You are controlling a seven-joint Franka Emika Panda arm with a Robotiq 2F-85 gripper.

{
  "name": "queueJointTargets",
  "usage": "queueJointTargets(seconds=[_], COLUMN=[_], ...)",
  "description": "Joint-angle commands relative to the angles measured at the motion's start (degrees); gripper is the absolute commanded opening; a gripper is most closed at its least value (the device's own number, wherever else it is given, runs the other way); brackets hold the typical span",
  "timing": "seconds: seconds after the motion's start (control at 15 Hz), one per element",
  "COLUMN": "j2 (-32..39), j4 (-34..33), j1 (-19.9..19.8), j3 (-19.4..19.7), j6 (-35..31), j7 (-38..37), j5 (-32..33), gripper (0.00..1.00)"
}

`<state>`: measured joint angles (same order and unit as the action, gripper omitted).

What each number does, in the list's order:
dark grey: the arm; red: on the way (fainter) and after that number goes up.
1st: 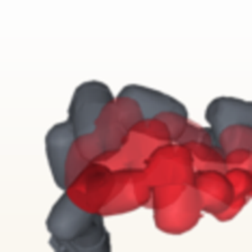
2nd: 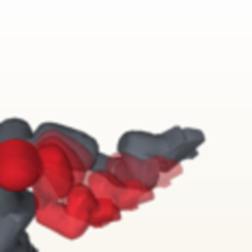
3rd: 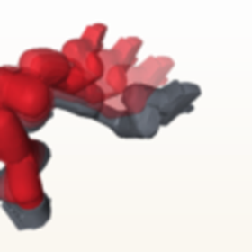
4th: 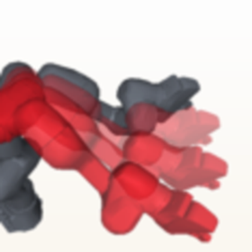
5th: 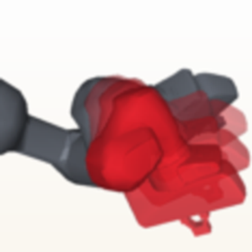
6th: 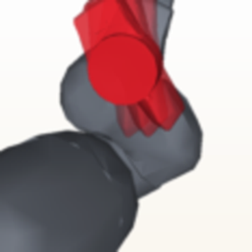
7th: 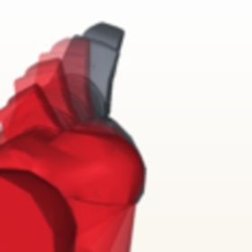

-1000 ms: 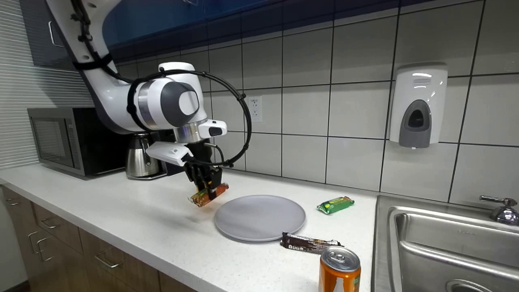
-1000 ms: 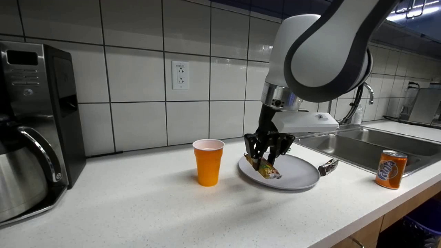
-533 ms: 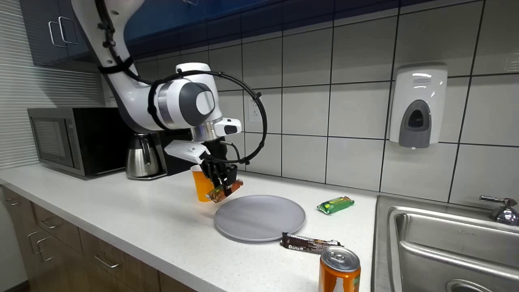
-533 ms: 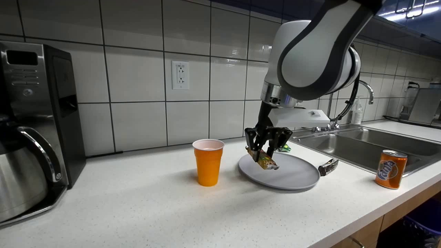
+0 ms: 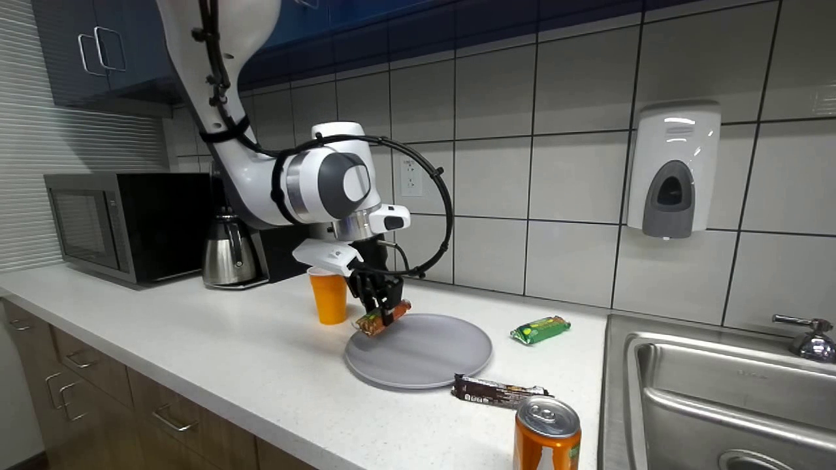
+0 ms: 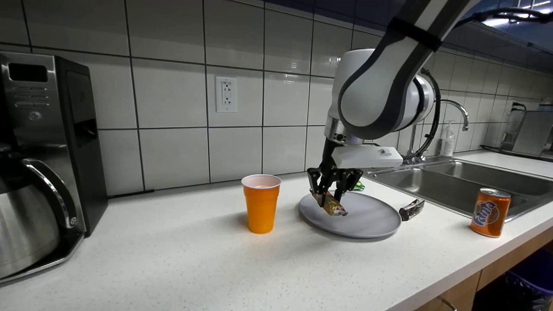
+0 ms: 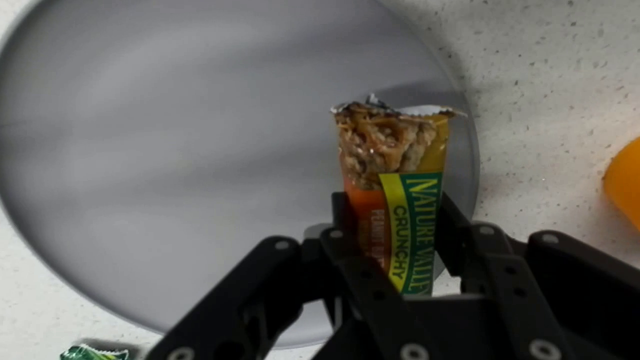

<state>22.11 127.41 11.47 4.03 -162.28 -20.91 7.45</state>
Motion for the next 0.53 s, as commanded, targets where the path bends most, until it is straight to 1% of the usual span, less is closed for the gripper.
queueJointTargets(seconds=[0.0, 0.33, 0.4, 0.47], j2=[2.49, 4.14, 4.19, 4.04], j4=[-3.67, -4.98, -5.03, -4.98], j1=[-0.56, -0.44, -0.41, -0.34], j3=[0.09, 0.43, 0.44, 0.49], j6=[2.63, 3.55, 3.67, 3.81], j7=[1.90, 1.90, 1.83, 1.67], j5=[-1.07, -1.25, -1.32, -1.38], gripper=[0.17, 0.17, 0.24, 0.67])
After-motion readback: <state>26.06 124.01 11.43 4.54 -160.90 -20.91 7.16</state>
